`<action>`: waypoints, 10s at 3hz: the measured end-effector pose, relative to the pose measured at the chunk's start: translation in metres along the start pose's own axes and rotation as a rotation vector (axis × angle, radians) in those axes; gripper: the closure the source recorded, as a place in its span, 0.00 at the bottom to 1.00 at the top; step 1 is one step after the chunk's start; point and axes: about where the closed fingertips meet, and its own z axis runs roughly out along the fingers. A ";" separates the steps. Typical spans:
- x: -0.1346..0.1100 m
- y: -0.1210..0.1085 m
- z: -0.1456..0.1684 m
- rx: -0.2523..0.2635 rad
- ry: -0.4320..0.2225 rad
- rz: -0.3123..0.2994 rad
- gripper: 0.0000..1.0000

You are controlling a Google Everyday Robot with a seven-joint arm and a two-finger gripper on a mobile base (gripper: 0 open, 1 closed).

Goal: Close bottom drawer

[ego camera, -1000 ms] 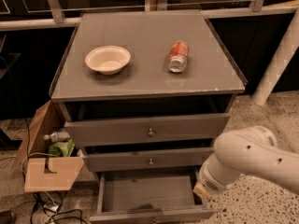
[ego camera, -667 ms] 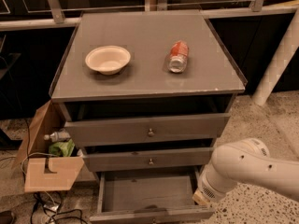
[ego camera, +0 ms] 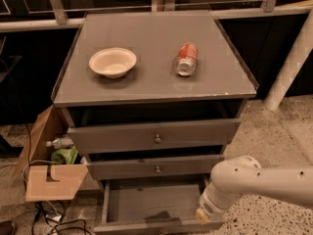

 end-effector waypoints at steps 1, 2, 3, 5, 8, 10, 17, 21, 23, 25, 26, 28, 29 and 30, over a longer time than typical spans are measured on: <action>0.001 0.001 0.005 -0.008 0.007 0.010 1.00; 0.004 0.000 0.025 -0.033 0.008 0.020 1.00; 0.013 -0.017 0.076 -0.051 0.027 0.076 1.00; 0.035 -0.032 0.176 -0.151 0.095 0.218 1.00; 0.055 -0.032 0.226 -0.177 0.137 0.277 1.00; 0.069 -0.050 0.286 -0.220 0.156 0.396 1.00; 0.024 -0.116 0.298 -0.143 -0.065 0.640 1.00; 0.002 -0.129 0.292 -0.123 -0.128 0.736 1.00; -0.015 -0.147 0.274 -0.110 -0.218 0.765 1.00; -0.011 -0.146 0.275 -0.119 -0.209 0.777 1.00; 0.021 -0.144 0.293 -0.105 -0.130 0.834 1.00; -0.009 -0.147 0.285 -0.126 -0.172 0.833 1.00; -0.030 -0.154 0.284 -0.112 -0.200 0.834 1.00; -0.037 -0.159 0.288 -0.103 -0.205 0.843 1.00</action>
Offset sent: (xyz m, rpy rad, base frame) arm -0.0087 0.0042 -0.0544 0.0465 0.0572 -0.0295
